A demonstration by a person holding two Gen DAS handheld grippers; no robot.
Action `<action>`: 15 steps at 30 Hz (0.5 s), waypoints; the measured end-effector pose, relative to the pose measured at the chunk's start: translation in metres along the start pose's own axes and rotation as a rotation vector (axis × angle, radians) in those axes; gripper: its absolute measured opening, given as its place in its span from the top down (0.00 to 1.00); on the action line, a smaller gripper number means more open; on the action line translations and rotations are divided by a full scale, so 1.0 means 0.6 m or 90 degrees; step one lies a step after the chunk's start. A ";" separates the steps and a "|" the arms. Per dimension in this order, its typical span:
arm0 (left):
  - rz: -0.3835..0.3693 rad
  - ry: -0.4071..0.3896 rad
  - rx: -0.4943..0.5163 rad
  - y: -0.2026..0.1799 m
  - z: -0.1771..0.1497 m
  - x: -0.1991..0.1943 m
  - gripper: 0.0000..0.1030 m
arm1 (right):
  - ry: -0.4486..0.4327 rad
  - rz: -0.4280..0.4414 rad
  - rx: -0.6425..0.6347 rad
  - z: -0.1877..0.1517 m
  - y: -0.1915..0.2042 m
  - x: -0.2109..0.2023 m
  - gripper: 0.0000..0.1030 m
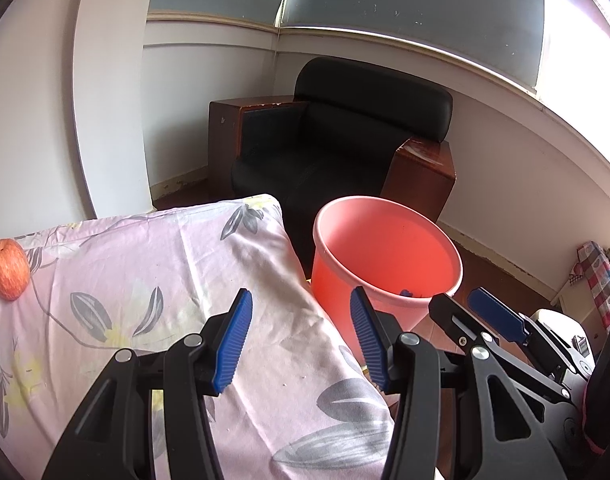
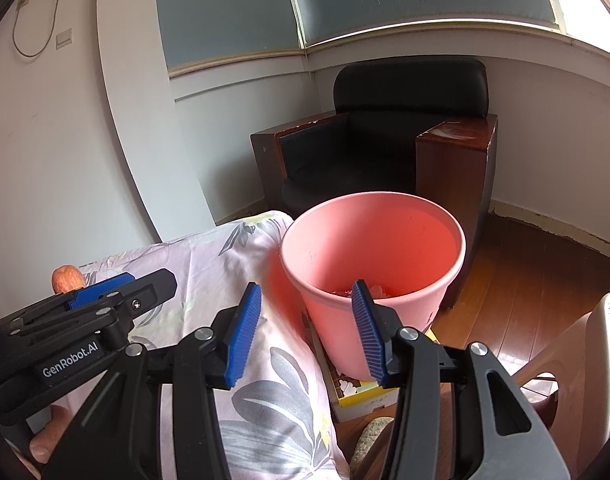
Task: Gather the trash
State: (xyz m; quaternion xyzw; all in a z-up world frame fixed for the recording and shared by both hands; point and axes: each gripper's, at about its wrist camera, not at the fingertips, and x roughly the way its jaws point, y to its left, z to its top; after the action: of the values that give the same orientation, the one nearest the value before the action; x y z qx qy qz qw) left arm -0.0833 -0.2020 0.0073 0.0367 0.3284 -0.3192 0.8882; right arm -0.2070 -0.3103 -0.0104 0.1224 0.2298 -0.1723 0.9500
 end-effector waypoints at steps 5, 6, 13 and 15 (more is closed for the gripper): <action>-0.001 0.003 0.001 0.000 -0.002 0.002 0.51 | 0.002 0.000 0.002 -0.001 -0.001 0.001 0.53; -0.001 0.003 0.001 -0.001 -0.003 0.002 0.51 | 0.003 0.000 0.002 -0.001 -0.002 0.002 0.53; 0.000 0.008 0.003 0.000 -0.004 0.006 0.51 | 0.003 0.000 0.002 0.000 -0.003 0.002 0.53; 0.000 0.008 0.003 -0.001 -0.004 0.007 0.51 | 0.003 0.000 0.003 0.000 -0.003 0.002 0.53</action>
State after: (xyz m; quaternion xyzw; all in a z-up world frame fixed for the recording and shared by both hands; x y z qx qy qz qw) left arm -0.0827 -0.2037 0.0030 0.0406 0.3336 -0.3198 0.8859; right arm -0.2069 -0.3124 -0.0112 0.1250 0.2319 -0.1723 0.9492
